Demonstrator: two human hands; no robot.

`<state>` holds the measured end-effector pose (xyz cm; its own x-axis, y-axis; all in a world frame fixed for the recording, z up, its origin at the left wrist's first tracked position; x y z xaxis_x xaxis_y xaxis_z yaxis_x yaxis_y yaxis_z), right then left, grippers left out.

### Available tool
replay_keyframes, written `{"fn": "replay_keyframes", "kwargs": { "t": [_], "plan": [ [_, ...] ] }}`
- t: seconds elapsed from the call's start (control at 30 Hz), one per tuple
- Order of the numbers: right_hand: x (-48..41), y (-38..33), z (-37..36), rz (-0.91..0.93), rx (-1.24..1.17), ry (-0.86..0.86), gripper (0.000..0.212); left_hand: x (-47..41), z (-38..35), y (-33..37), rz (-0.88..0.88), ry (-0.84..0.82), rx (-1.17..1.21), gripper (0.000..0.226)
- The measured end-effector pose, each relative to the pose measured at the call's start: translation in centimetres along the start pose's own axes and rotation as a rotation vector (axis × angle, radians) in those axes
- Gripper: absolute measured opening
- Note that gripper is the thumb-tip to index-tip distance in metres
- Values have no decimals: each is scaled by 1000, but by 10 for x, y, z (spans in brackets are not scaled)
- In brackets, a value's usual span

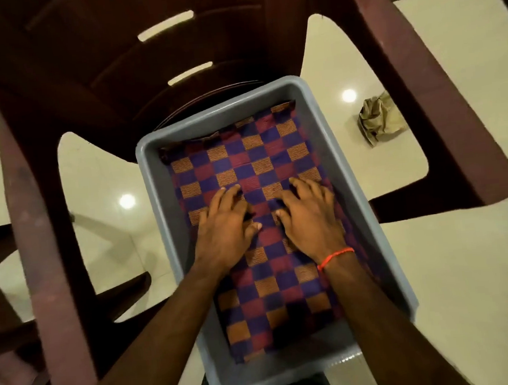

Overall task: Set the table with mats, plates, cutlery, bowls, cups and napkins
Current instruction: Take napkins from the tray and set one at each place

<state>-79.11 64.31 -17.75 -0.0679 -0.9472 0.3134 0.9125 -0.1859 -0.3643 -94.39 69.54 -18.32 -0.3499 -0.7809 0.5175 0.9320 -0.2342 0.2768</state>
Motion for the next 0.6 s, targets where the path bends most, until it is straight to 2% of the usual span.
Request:
{"fn": "replay_keyframes", "kwargs": {
  "t": [0.13, 0.3, 0.43, 0.6],
  "plan": [
    [-5, 12, -11, -8, -40, 88, 32, -9, -8, -2, 23, 80, -13, 24],
    [-4, 19, -13, 80, -43, 222, 7, -14, -12, -7, 31, 123, 25, 25],
    [-6, 12, -20, 119, 82, 253, 6, -12, -18, -9, 30, 140, 5, 36],
    [-10, 7, -21, 130, 216, 251, 10, -17, -23, -8, 70, 167, -41, 34]
  ]
}}
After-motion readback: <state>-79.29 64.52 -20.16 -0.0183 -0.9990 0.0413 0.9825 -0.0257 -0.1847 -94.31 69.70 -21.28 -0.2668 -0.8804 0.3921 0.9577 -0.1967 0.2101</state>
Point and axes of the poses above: each hand's wrist, its own x-axis away from the middle knuckle, its own z-axis out of the back of the hand, y = z × x, the point moved 8 cm from there along -x, towards the middle knuckle, and after that the axes turned 10 degrees about z, right-handed, at the moved point
